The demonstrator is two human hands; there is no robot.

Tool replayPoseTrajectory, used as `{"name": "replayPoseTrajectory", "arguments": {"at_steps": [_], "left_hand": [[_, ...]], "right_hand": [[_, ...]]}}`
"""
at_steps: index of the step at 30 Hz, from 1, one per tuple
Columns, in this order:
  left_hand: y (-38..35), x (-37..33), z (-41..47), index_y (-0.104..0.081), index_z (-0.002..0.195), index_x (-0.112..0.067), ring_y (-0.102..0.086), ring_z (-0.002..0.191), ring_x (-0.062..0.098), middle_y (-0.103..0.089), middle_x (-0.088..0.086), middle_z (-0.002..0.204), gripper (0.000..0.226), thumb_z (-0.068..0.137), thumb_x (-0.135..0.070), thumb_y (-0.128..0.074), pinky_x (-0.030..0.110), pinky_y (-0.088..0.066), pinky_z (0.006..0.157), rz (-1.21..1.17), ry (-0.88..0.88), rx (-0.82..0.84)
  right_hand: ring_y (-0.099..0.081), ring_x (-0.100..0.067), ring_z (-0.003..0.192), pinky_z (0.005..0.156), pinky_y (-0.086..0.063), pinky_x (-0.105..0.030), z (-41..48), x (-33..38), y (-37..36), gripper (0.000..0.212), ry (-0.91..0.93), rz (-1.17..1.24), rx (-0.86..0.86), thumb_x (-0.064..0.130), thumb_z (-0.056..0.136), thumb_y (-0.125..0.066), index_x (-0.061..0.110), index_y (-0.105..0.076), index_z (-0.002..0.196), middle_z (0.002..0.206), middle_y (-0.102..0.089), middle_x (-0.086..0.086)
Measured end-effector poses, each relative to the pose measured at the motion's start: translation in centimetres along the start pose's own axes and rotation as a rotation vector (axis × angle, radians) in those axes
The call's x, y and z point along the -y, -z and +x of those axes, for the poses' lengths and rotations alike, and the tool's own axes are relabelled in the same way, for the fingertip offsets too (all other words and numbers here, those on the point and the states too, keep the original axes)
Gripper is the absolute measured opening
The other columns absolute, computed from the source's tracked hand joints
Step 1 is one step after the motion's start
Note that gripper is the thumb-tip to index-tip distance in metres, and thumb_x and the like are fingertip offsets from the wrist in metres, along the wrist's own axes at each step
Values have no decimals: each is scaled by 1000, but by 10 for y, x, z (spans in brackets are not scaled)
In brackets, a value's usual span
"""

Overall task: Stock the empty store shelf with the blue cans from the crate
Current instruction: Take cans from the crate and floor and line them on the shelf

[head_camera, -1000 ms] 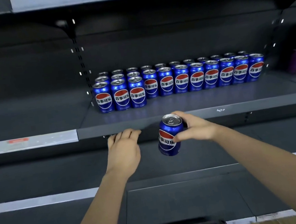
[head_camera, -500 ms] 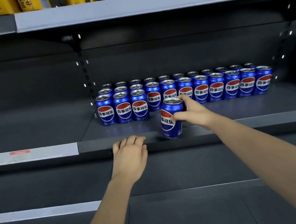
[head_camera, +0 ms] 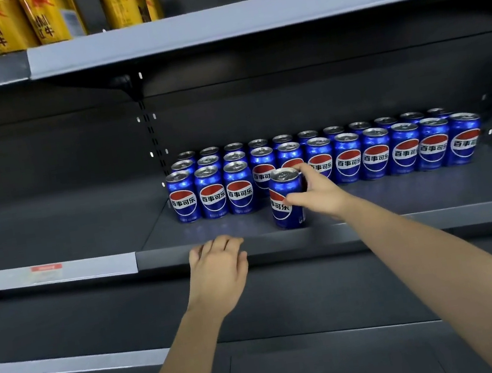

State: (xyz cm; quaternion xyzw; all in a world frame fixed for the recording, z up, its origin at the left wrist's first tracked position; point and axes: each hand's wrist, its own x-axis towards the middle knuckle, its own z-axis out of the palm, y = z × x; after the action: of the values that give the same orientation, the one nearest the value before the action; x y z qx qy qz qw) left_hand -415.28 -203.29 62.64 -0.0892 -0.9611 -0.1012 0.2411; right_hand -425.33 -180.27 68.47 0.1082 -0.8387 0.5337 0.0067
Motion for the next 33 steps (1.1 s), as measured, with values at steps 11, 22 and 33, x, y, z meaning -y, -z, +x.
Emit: {"name": "replayPoseTrajectory", "arguments": {"at_steps": [11,22,33], "left_hand": [[-1,2,-1,-57,124,-26,-52,114,15,-58,-7,122,31,96,-31,-44,35,-27,104,21,0,13],[-2,4,2,-54,127,-26,-49,118,14,-54,-7,127,33,97,-31,-42,34,-24,104,10,-16,19],[-3,23,8,-53,129,-27,-47,120,13,-53,-8,130,34,98,-33,-41,34,-23,105,38,7,14]], "right_hand": [[-46,-16,122,107,-42,-38,-5,-14,-22,105,12,-185,-130,39,61,-88,34,-25,145,139,-38,0],[-58,-15,98,77,-45,-23,-7,-23,-37,67,63,-84,-299,13,72,-82,18,-30,113,108,-53,3],[-54,-22,122,101,-48,-42,17,-25,-50,89,47,-160,-349,24,67,-88,17,-34,137,135,-52,-6]]}}
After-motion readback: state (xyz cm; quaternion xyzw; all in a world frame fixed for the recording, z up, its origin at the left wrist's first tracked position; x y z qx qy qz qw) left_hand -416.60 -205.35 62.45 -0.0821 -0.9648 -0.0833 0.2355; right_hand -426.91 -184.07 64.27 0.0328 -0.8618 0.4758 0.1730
